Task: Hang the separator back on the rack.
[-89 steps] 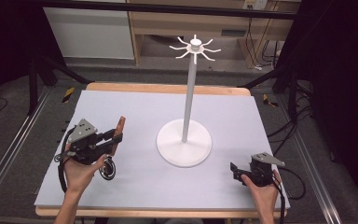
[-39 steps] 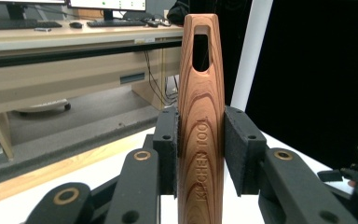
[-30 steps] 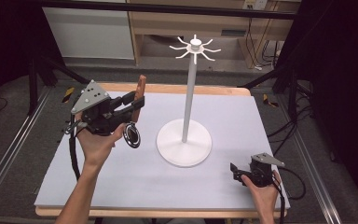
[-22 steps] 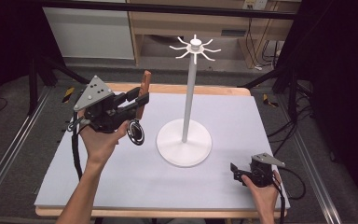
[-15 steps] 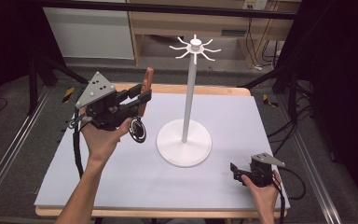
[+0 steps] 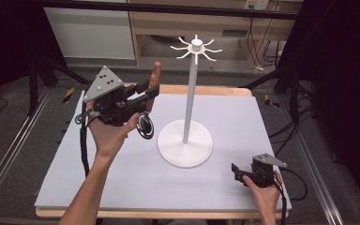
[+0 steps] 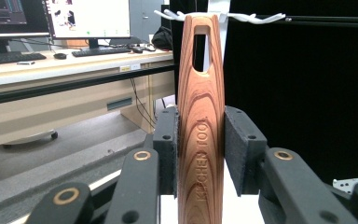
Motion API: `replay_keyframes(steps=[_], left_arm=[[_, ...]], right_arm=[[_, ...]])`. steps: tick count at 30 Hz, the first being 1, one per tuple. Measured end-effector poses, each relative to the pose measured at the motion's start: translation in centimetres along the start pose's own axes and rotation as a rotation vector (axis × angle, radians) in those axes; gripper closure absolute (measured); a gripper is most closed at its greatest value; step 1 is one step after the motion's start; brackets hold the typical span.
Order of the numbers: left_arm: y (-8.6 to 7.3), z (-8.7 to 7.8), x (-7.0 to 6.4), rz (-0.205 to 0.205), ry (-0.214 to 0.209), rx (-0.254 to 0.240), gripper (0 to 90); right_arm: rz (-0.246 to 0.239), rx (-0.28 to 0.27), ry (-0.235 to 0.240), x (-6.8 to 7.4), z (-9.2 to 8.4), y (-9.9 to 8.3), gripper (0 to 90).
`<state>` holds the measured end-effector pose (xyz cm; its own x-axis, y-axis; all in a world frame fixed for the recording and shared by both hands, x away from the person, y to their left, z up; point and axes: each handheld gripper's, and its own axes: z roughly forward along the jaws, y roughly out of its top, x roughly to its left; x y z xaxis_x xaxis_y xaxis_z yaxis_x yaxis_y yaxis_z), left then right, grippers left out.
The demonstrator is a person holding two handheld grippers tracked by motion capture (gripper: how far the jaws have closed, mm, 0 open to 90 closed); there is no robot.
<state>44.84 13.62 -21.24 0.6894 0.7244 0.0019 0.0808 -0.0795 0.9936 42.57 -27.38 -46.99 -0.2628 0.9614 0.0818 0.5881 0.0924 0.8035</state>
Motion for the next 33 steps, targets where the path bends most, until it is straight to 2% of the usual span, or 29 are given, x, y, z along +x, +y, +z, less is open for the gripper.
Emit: replay_keyframes(steps=[15, 33], left_arm=[[0.8, 1.2, -0.4, -0.004, -0.015, -0.015, 67.3], [1.6, 2.8, -1.1, 0.022, -0.021, -0.006, 67.3]], right_arm=[[-0.003, -0.005, -0.001, 0.0, -0.1, 0.0, 11.2], [0.005, -0.008, -0.001, -0.1, -0.2, 0.1, 11.3]])
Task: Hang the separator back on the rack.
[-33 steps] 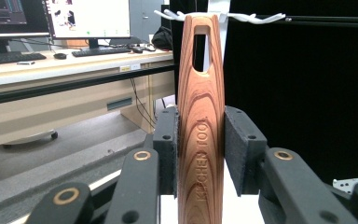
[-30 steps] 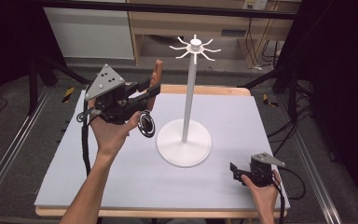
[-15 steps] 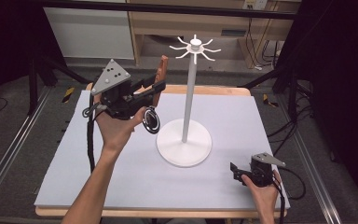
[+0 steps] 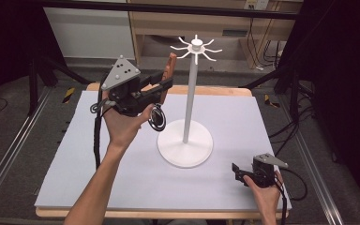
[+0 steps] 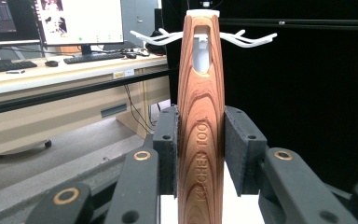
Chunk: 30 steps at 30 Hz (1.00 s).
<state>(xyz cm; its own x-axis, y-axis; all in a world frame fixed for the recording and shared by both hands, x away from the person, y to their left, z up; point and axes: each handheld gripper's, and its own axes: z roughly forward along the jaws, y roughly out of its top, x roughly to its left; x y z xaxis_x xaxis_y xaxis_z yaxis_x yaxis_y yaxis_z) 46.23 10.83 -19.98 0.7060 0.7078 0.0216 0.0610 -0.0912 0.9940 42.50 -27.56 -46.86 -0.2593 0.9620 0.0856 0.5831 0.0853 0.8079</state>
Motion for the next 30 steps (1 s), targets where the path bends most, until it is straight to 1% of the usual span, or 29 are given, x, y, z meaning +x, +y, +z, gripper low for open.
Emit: replay_keyframes(steps=[8, 14, 26, 29, 30], left_arm=[[0.4, 0.5, -0.3, 0.018, 0.018, 0.006, 67.3], [0.4, 1.1, -0.5, 0.022, 0.020, 0.014, 67.3], [0.0, 2.4, -0.4, 0.006, 0.023, 0.023, 67.3], [-0.1, 2.6, -0.5, 0.011, 0.024, 0.021, 67.3], [-0.1, 2.7, -0.5, 0.012, 0.024, 0.021, 67.2]], right_arm=[[0.001, 0.002, 0.000, 0.0, -0.1, 0.0, 11.3], [0.003, 0.000, 0.000, -0.1, -0.1, 0.0, 11.3], [0.002, -0.001, -0.004, -0.1, -0.1, 0.0, 11.4], [0.001, -0.002, -0.001, -0.2, -0.1, 0.0, 11.4], [0.008, 0.000, 0.002, -0.2, -0.2, 0.0, 11.4]])
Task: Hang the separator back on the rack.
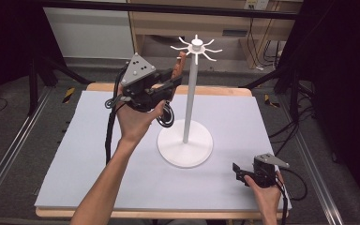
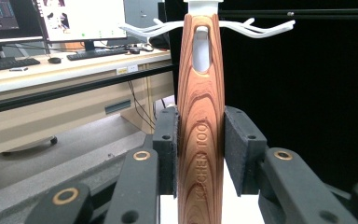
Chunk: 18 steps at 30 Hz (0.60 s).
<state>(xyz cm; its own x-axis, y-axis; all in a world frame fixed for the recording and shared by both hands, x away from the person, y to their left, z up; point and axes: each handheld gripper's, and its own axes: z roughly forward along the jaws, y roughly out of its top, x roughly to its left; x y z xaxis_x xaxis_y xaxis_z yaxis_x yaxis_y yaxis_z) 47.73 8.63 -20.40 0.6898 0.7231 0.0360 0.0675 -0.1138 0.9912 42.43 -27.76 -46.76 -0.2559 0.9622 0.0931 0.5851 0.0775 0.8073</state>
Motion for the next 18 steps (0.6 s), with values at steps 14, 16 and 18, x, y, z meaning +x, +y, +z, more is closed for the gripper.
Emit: replay_keyframes(steps=[14, 16, 18], left_arm=[[-0.50, 0.35, 0.16, 0.006, -0.010, -0.005, 66.9], [-0.47, 0.38, 0.18, 0.011, -0.008, -0.002, 66.8], [-0.42, 0.42, 0.22, 0.015, -0.007, 0.001, 66.7]], right_arm=[[-0.003, 0.006, 0.000, 0.07, 0.08, -0.05, 11.4], [-0.002, 0.006, 0.001, 0.07, 0.12, -0.09, 11.4], [-0.004, 0.008, 0.001, 0.05, 0.14, -0.09, 11.4]])
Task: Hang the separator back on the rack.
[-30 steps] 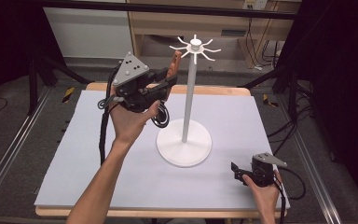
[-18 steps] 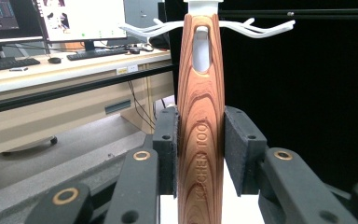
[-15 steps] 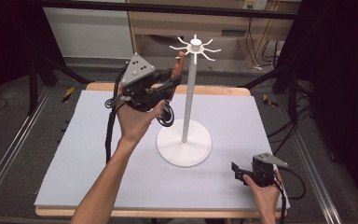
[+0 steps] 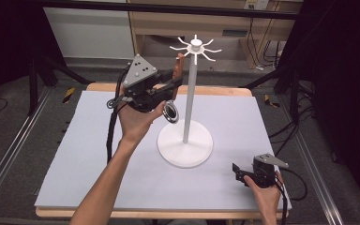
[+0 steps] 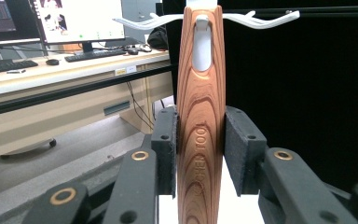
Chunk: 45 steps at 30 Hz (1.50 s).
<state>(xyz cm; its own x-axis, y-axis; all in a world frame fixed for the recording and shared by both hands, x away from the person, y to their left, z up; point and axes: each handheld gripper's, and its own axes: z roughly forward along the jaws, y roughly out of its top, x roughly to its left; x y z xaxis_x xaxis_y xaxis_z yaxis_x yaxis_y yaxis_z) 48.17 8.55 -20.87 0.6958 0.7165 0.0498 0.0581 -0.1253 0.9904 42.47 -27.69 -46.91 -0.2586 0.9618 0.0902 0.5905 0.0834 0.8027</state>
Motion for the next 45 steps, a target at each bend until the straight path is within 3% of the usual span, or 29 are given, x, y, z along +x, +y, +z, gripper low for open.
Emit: replay_keyframes(steps=[15, 26, 35, 39, 41, 45], left_arm=[[-0.2, 0.2, 0.2, 0.011, 0.002, 0.032, 63.6], [-1.1, -1.3, 0.5, 0.031, -0.002, 0.064, 55.0], [-3.3, -3.5, 1.3, 0.031, 0.013, 0.112, 47.4], [-4.7, -4.6, 1.8, 0.051, 0.041, 0.123, 44.8], [-5.5, -4.9, 2.3, 0.068, 0.035, 0.121, 43.9], [-7.4, -5.7, 2.8, 0.009, 0.046, 0.168, 42.3]], right_arm=[[0.002, 0.002, 0.001, 0.0, 0.1, 0.0, 11.4], [0.007, 0.001, -0.001, 0.0, 0.1, -0.1, 11.4], [0.007, 0.001, -0.004, -0.1, 0.0, -0.1, 11.3], [0.003, 0.005, -0.005, 0.0, 0.1, -0.2, 11.2], [0.000, 0.007, -0.007, 0.0, 0.1, -0.2, 11.1], [-0.001, 0.008, -0.006, 0.1, 0.2, -0.2, 11.1]])
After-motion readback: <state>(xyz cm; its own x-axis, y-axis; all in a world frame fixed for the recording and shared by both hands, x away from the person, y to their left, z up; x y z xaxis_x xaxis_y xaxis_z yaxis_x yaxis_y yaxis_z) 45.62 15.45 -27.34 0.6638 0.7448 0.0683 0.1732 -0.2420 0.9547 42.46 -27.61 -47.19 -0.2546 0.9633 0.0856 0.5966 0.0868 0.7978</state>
